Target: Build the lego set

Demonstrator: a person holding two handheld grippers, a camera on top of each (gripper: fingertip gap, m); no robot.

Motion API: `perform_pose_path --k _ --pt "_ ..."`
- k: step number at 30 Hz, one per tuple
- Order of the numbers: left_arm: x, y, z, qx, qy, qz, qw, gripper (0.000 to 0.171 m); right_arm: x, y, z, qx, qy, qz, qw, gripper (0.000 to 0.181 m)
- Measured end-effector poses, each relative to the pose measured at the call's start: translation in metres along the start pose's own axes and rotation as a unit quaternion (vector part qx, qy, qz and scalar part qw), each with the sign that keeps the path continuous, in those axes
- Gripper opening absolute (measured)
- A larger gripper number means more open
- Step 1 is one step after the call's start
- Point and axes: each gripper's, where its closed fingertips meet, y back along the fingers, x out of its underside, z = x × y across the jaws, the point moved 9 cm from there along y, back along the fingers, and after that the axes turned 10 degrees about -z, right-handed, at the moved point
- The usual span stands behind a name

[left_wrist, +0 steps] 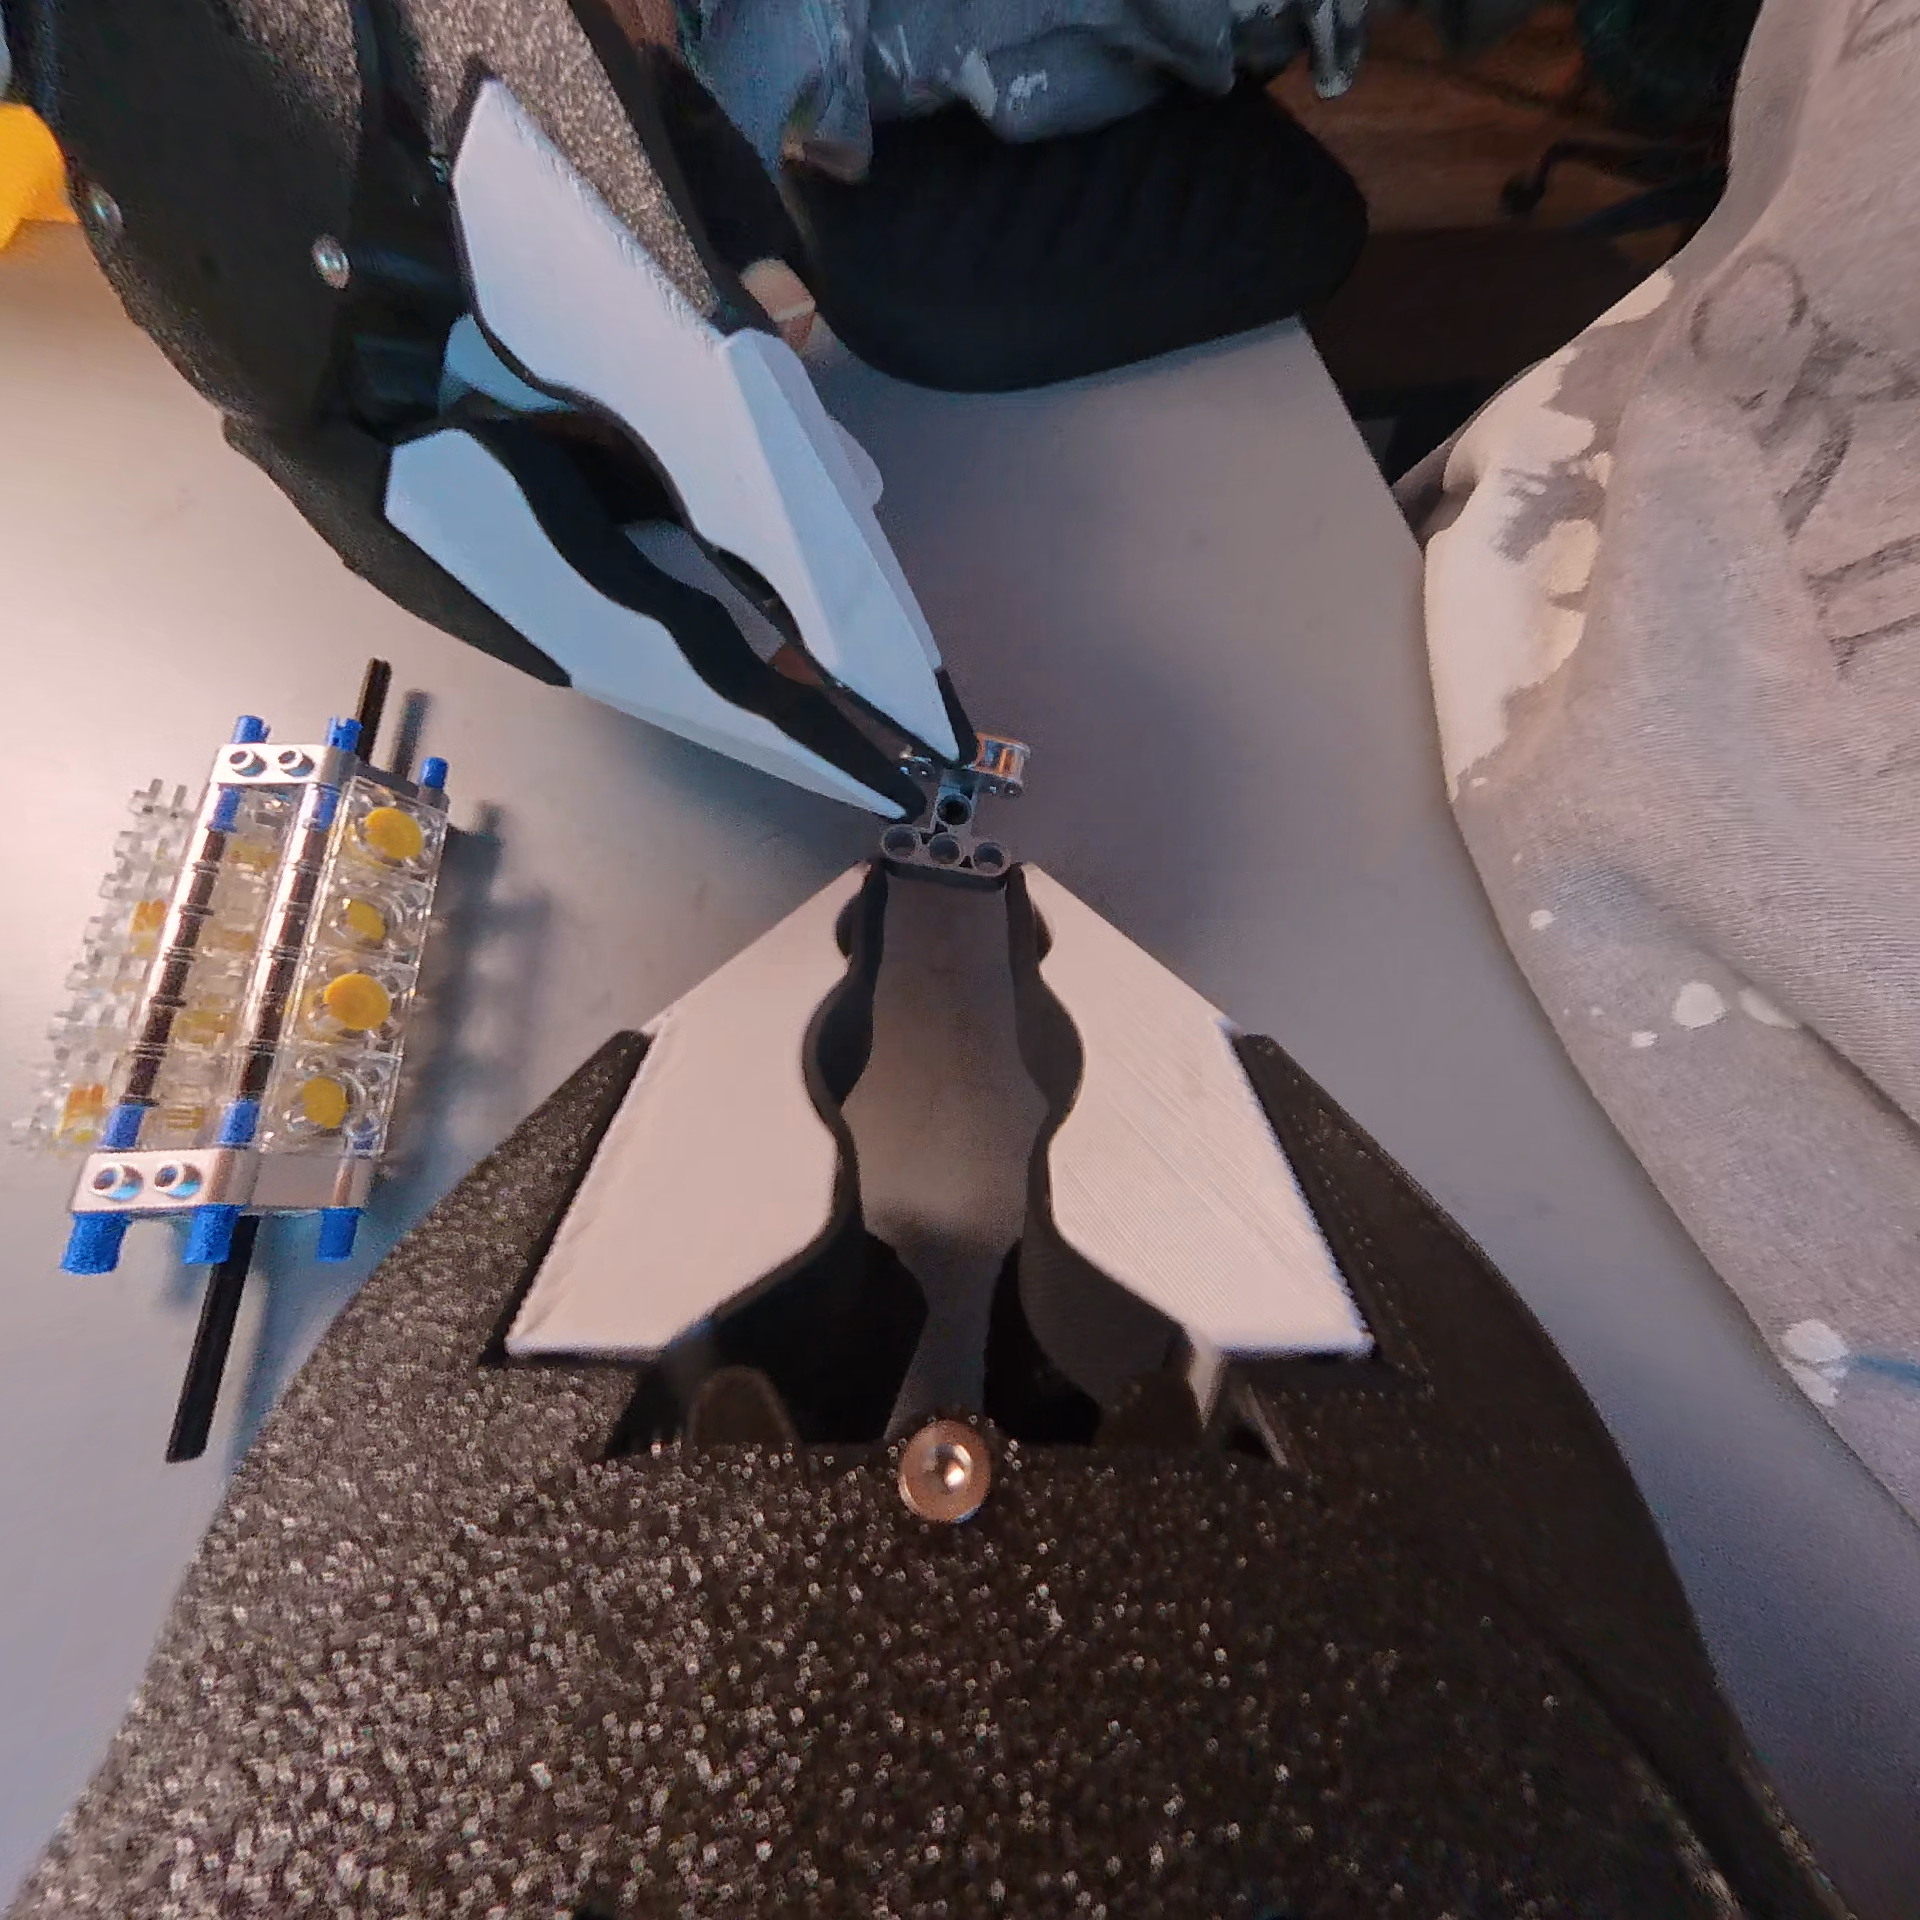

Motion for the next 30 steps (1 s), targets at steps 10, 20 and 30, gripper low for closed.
perform_pose_path --k 10,20,30 --pt "0.007 -0.006 0.0 -0.018 -0.007 0.048 0.999 0.016 0.003 0.002 0.003 0.093 0.06 0.044 0.993 0.007" --pt "0.003 0.0 0.005 -0.021 0.023 0.021 0.999 0.017 0.013 0.01 0.035 0.217 0.116 0.029 0.969 0.034" --pt "0.002 0.0 0.009 -0.006 0.102 0.011 0.995 0.029 0.026 -0.019 0.038 0.365 0.222 0.08 0.9 0.018"
